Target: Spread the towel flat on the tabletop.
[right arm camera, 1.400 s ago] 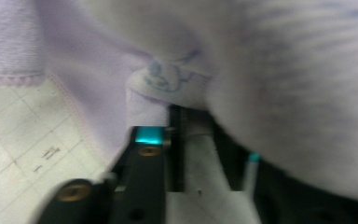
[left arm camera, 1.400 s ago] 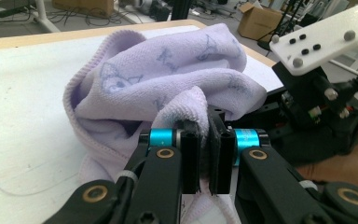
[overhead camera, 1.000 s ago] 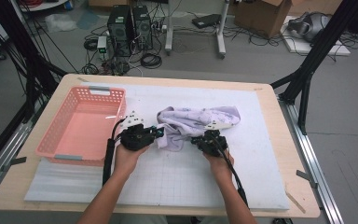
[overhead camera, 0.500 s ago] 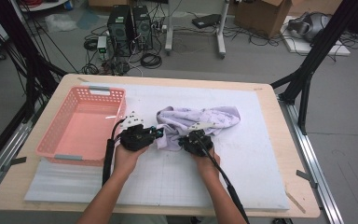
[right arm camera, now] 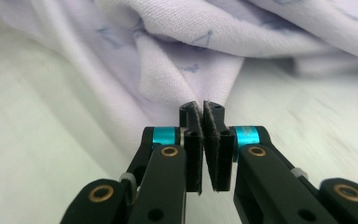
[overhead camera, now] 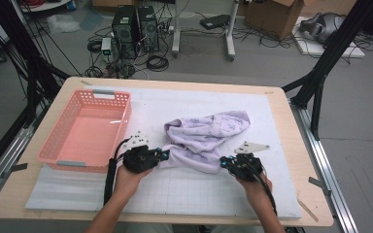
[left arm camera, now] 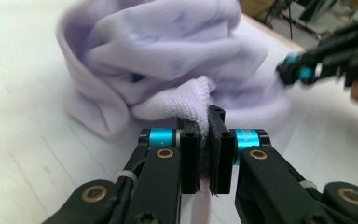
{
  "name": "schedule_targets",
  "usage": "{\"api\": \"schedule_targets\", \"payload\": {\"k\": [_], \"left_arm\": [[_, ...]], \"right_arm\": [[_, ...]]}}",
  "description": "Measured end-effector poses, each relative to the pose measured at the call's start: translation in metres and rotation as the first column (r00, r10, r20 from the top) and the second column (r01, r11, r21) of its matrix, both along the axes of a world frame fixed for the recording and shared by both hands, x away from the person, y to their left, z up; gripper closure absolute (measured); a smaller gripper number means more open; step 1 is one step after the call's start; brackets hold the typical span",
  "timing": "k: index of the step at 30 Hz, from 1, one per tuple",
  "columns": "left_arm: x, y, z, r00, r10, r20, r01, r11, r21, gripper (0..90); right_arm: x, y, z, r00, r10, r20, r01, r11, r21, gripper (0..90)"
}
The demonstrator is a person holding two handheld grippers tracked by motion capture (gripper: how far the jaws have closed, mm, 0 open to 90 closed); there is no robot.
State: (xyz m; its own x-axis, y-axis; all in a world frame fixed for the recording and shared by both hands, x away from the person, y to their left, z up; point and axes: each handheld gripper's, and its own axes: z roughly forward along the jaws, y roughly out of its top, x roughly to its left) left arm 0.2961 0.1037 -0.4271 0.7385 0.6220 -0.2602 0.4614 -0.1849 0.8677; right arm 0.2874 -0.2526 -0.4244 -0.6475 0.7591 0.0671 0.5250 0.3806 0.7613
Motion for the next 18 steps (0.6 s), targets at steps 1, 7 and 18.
{"api": "schedule_targets", "payload": {"k": [1,7,18], "left_arm": [[-0.005,-0.001,-0.002,1.0,-0.007,-0.005,0.007,1.0,0.002,84.8],[-0.043,-0.008,-0.015,0.9975,-0.063,-0.032,0.064,0.9976,0.025,84.6],[-0.074,-0.011,-0.019,0.9989,-0.015,-0.045,0.018,0.9977,0.066,49.1]], "right_arm": [[-0.006,-0.007,0.002,1.0,-0.008,0.003,0.008,1.0,-0.002,86.6],[-0.045,-0.038,0.012,0.9997,-0.022,0.011,0.022,1.0,-0.004,86.5],[-0.088,-0.048,0.012,0.9997,0.008,0.021,-0.008,1.0,0.015,67.7]]}}
